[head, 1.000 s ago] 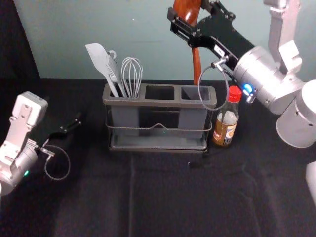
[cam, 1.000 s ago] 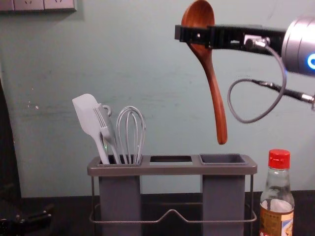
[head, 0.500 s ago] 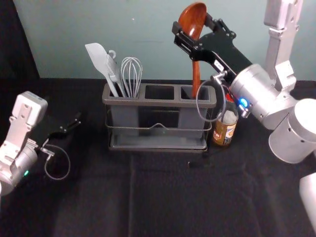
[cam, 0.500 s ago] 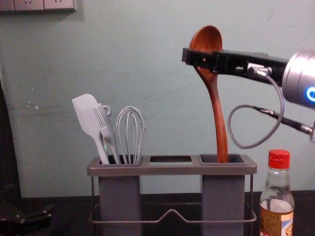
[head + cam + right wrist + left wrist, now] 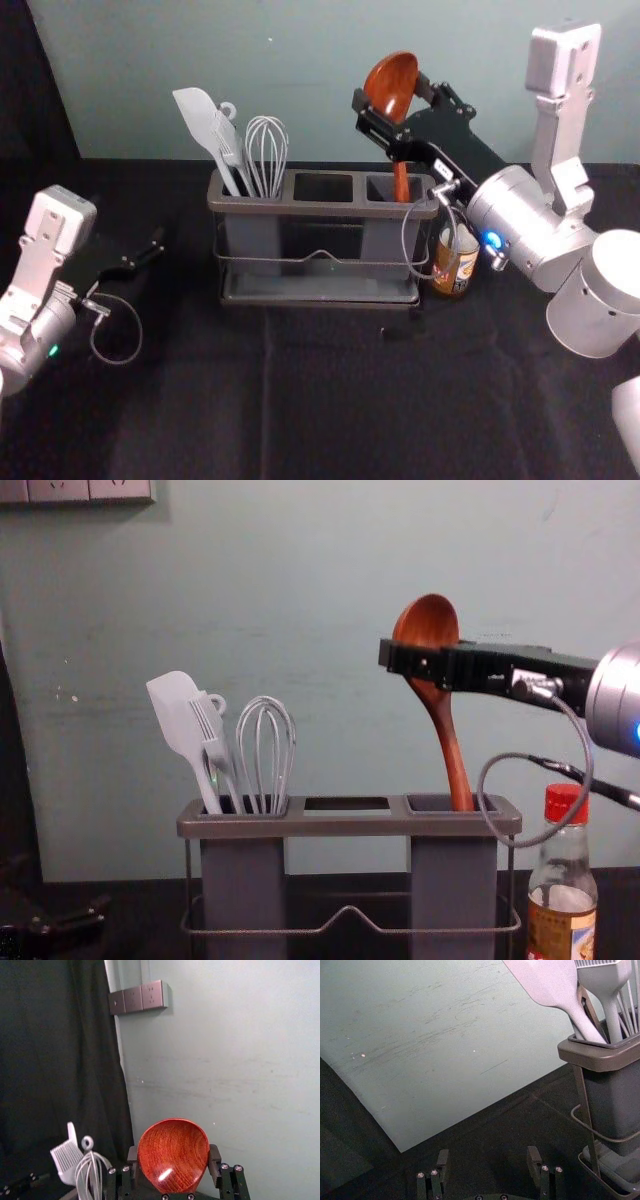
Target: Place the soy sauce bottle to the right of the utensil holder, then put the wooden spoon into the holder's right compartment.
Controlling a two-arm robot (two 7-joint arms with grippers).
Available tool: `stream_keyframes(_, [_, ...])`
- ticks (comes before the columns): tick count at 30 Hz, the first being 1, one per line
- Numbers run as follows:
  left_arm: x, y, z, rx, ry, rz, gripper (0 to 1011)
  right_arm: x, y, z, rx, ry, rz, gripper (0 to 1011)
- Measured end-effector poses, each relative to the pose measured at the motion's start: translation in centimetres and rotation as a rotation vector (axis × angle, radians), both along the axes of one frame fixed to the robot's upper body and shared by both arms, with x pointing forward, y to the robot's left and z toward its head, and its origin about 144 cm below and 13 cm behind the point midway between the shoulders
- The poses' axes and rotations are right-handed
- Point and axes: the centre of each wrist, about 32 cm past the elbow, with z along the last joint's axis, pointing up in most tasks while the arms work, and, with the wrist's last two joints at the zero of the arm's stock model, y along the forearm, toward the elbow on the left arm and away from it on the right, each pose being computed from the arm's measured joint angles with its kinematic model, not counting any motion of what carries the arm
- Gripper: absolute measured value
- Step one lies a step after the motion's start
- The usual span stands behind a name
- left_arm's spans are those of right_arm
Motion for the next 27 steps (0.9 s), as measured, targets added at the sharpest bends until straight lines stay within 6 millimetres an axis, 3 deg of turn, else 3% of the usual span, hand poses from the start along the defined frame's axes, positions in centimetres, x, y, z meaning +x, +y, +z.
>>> stream_keyframes(27, [0.0,0.0,0.0,0.0,0.0,0.0,1000,-0.2,-0.1,-1.8,-0.076,0.08,0.01,834])
